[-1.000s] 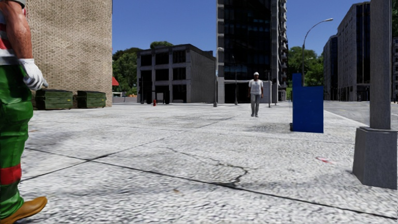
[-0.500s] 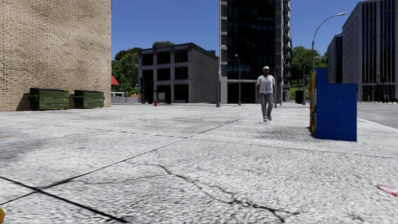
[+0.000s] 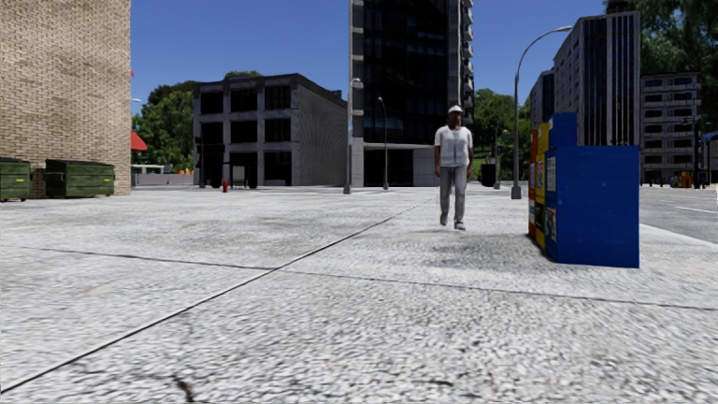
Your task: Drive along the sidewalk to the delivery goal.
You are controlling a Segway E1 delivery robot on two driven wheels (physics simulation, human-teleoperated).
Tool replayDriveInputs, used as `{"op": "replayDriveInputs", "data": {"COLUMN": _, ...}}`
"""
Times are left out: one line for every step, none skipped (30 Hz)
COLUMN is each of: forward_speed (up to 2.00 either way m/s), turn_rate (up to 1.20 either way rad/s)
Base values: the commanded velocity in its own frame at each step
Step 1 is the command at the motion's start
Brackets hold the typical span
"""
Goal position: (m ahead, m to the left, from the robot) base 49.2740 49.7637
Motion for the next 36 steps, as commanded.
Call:
{"op": "replayDriveInputs", "data": {"forward_speed": 1.83, "turn_rate": 0.0}}
{"op": "replayDriveInputs", "data": {"forward_speed": 1.88, "turn_rate": 0.0}}
{"op": "replayDriveInputs", "data": {"forward_speed": 1.88, "turn_rate": 0.0}}
{"op": "replayDriveInputs", "data": {"forward_speed": 1.91, "turn_rate": 0.0}}
{"op": "replayDriveInputs", "data": {"forward_speed": 1.93, "turn_rate": 0.0}}
{"op": "replayDriveInputs", "data": {"forward_speed": 1.94, "turn_rate": 0.0}}
{"op": "replayDriveInputs", "data": {"forward_speed": 1.94, "turn_rate": 0.0}}
{"op": "replayDriveInputs", "data": {"forward_speed": 1.94, "turn_rate": 0.0}}
{"op": "replayDriveInputs", "data": {"forward_speed": 1.94, "turn_rate": 0.0}}
{"op": "replayDriveInputs", "data": {"forward_speed": 1.94, "turn_rate": 0.0}}
{"op": "replayDriveInputs", "data": {"forward_speed": 1.94, "turn_rate": 0.0}}
{"op": "replayDriveInputs", "data": {"forward_speed": 1.94, "turn_rate": 0.0}}
{"op": "replayDriveInputs", "data": {"forward_speed": 1.94, "turn_rate": 0.0}}
{"op": "replayDriveInputs", "data": {"forward_speed": 1.94, "turn_rate": 0.0}}
{"op": "replayDriveInputs", "data": {"forward_speed": 1.94, "turn_rate": 0.0}}
{"op": "replayDriveInputs", "data": {"forward_speed": 1.94, "turn_rate": 0.0}}
{"op": "replayDriveInputs", "data": {"forward_speed": 1.94, "turn_rate": 0.0}}
{"op": "replayDriveInputs", "data": {"forward_speed": 1.94, "turn_rate": 0.0}}
{"op": "replayDriveInputs", "data": {"forward_speed": 1.94, "turn_rate": 0.0}}
{"op": "replayDriveInputs", "data": {"forward_speed": 1.94, "turn_rate": 0.17}}
{"op": "replayDriveInputs", "data": {"forward_speed": 1.94, "turn_rate": 0.7}}
{"op": "replayDriveInputs", "data": {"forward_speed": 1.94, "turn_rate": 0.7}}
{"op": "replayDriveInputs", "data": {"forward_speed": 1.94, "turn_rate": 0.89}}
{"op": "replayDriveInputs", "data": {"forward_speed": 1.94, "turn_rate": 0.94}}
{"op": "replayDriveInputs", "data": {"forward_speed": 1.94, "turn_rate": 0.99}}
{"op": "replayDriveInputs", "data": {"forward_speed": 1.94, "turn_rate": 1.01}}
{"op": "replayDriveInputs", "data": {"forward_speed": 1.94, "turn_rate": 1.01}}
{"op": "replayDriveInputs", "data": {"forward_speed": 1.94, "turn_rate": 1.02}}
{"op": "replayDriveInputs", "data": {"forward_speed": 1.94, "turn_rate": 0.32}}
{"op": "replayDriveInputs", "data": {"forward_speed": 1.94, "turn_rate": 0.09}}
{"op": "replayDriveInputs", "data": {"forward_speed": 1.94, "turn_rate": 0.02}}
{"op": "replayDriveInputs", "data": {"forward_speed": 1.94, "turn_rate": 0.0}}
{"op": "replayDriveInputs", "data": {"forward_speed": 1.94, "turn_rate": 0.0}}
{"op": "replayDriveInputs", "data": {"forward_speed": 1.94, "turn_rate": 0.0}}
{"op": "replayDriveInputs", "data": {"forward_speed": 1.94, "turn_rate": 0.0}}
{"op": "replayDriveInputs", "data": {"forward_speed": 1.95, "turn_rate": 0.0}}
